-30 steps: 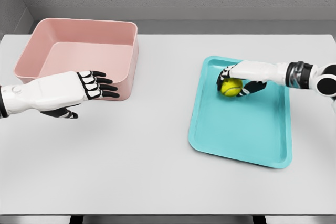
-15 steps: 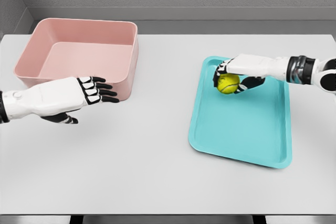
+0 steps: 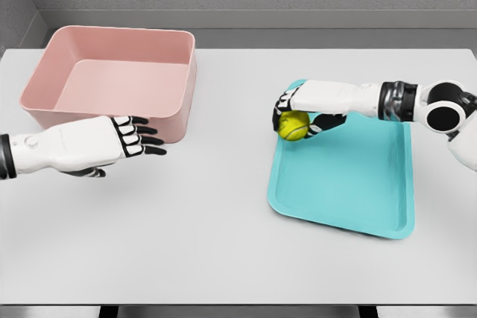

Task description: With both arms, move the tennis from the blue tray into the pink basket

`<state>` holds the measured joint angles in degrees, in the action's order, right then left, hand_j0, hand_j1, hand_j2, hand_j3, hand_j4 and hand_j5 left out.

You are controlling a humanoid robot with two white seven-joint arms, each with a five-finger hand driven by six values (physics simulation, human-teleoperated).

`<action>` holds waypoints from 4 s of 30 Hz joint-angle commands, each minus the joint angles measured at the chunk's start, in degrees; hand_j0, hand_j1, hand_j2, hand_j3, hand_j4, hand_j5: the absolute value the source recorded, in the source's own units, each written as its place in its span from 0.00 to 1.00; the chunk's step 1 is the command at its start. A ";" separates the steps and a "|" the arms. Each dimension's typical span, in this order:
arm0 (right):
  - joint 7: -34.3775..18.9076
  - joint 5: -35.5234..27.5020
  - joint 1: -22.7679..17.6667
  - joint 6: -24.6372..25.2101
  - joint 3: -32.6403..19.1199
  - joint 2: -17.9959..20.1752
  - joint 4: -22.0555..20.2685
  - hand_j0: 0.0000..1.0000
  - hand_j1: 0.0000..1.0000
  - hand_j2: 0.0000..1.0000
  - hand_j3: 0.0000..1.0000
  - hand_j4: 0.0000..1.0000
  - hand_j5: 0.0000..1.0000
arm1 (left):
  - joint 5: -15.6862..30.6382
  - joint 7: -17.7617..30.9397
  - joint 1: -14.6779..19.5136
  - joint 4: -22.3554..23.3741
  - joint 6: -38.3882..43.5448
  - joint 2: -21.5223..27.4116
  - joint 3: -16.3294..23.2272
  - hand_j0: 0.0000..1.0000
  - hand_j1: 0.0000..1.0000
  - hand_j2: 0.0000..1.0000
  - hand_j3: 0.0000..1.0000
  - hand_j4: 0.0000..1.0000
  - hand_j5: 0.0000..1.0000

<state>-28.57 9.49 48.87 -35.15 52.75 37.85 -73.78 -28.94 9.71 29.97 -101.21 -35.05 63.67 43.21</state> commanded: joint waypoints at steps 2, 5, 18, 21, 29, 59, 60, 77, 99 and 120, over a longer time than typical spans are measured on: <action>0.01 -0.44 -0.09 0.15 -0.01 -1.20 -0.75 0.53 0.53 0.53 0.53 0.53 0.53 | -0.16 -0.13 0.00 -0.04 0.05 0.05 -0.05 1.00 1.00 1.00 1.00 1.00 1.00; 0.01 -0.44 0.00 0.15 -0.01 -2.08 -0.84 0.53 0.53 0.53 0.53 0.53 0.53 | 2.30 -0.83 -0.26 -0.04 0.05 0.23 -0.05 1.00 1.00 1.00 1.00 1.00 1.00; 0.01 -0.44 0.00 0.15 1.66 -7.17 -0.67 0.52 0.52 0.52 0.52 0.52 0.52 | 2.57 -8.30 -2.20 0.04 0.05 0.75 0.12 1.00 1.00 1.00 1.00 1.00 1.00; 0.01 -0.44 -0.09 0.15 1.92 -8.58 -0.58 0.52 0.52 0.52 0.52 0.52 0.52 | 2.57 -8.30 -2.20 0.04 0.05 0.84 0.04 1.00 1.00 1.00 1.00 1.00 1.00; 0.01 -0.35 -0.17 0.15 4.82 -12.45 0.04 0.51 0.51 0.51 0.51 0.51 0.51 | 2.39 -8.13 -2.72 0.04 0.05 1.54 0.12 1.00 1.00 1.00 1.00 1.00 1.00; -1.84 0.44 0.00 0.15 9.30 -21.76 7.42 0.52 0.52 0.52 0.52 0.52 0.52 | 1.51 -7.95 -4.83 0.04 0.05 4.18 0.12 1.00 1.00 1.00 1.00 1.00 1.00; -1.84 0.44 0.00 0.15 9.30 -21.76 7.42 0.53 0.53 0.53 0.53 0.53 0.53 | 1.51 -7.95 -4.74 0.04 0.05 4.18 0.12 1.00 1.00 1.00 1.00 1.00 1.00; -1.75 -0.17 3.87 0.15 6.67 -14.65 3.11 1.00 1.00 1.00 1.00 1.00 1.00 | 2.92 -9.36 -4.83 3.03 0.05 4.62 -0.76 1.00 1.00 1.00 1.00 1.00 1.00; -1.05 -0.35 -1.67 0.15 -13.02 7.24 11.46 1.00 1.00 1.00 1.00 1.00 1.00 | -6.13 -8.30 -1.93 -0.04 0.05 -11.46 0.47 1.00 1.00 1.00 1.00 1.00 1.00; -1.13 -0.35 -5.01 0.15 -19.26 6.36 11.38 1.00 1.00 1.00 1.00 1.00 1.00 | 1.43 -9.01 -1.93 0.05 0.05 -9.44 3.46 1.00 1.00 1.00 1.00 1.00 1.00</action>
<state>-29.73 9.62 43.77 -35.15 34.55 44.07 -62.37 -27.84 0.59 28.21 -101.11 -35.00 54.24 46.71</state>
